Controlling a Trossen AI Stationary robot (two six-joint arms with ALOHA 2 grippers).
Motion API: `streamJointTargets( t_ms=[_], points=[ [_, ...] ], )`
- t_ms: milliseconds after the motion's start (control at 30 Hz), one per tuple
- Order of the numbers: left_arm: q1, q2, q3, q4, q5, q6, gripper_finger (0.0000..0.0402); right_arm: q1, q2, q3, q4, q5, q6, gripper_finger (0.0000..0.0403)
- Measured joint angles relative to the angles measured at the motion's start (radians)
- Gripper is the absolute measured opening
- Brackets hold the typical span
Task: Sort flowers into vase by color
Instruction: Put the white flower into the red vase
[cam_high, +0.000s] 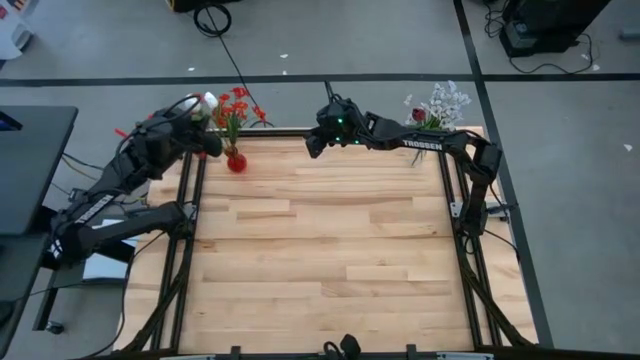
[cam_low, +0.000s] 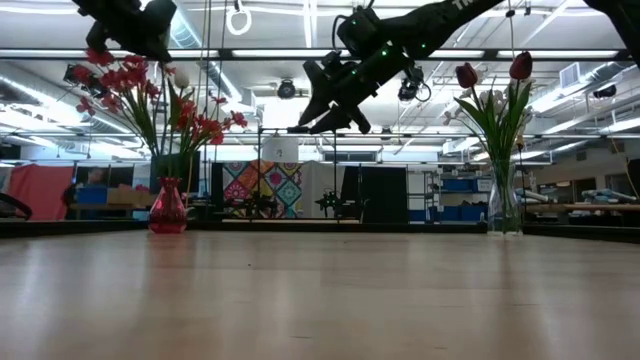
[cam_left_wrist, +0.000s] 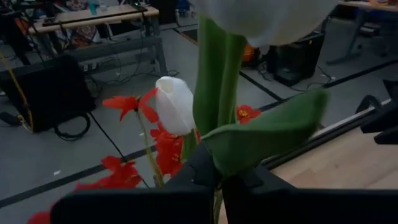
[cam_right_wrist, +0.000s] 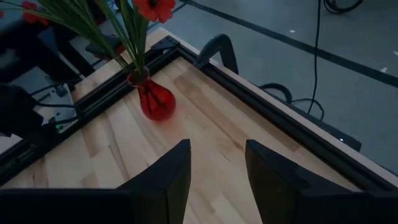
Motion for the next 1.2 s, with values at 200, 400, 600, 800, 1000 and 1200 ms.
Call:
streamJointTargets(
  t_ms=[200, 400, 600, 800, 1000, 1200],
  points=[
    [0.021, 0.043, 0.000, 0.090, 0.042, -0.005, 0.0011, 0.003, 0.000, 0.000, 0.000, -0.006, 0.026, 0.0160],
    [0.021, 0.090, 0.000, 0.050, 0.044, -0.011, 0.0011, 0.018, 0.000, 0.000, -0.018, -0.008, 0.023, 0.0160],
    [0.045, 0.118, 0.000, 0.026, 0.021, -0.013, 0.0011, 0.035, 0.000, 0.000, -0.024, 0.013, -0.003, 0.0160],
    [0.089, 0.153, 0.000, -0.010, 0.016, -0.089, 0.0030, 0.036, 0.000, 0.000, -0.030, 0.015, -0.004, 0.0160],
    [0.104, 0.198, -0.001, -0.074, 0.015, -0.205, 0.0087, 0.035, 0.000, 0.000, -0.068, -0.005, -0.004, 0.0173],
    [0.104, 0.198, -0.001, -0.103, 0.107, -0.281, 0.0161, 0.030, 0.000, 0.000, -0.123, -0.066, 0.004, 0.0191]
  ],
)
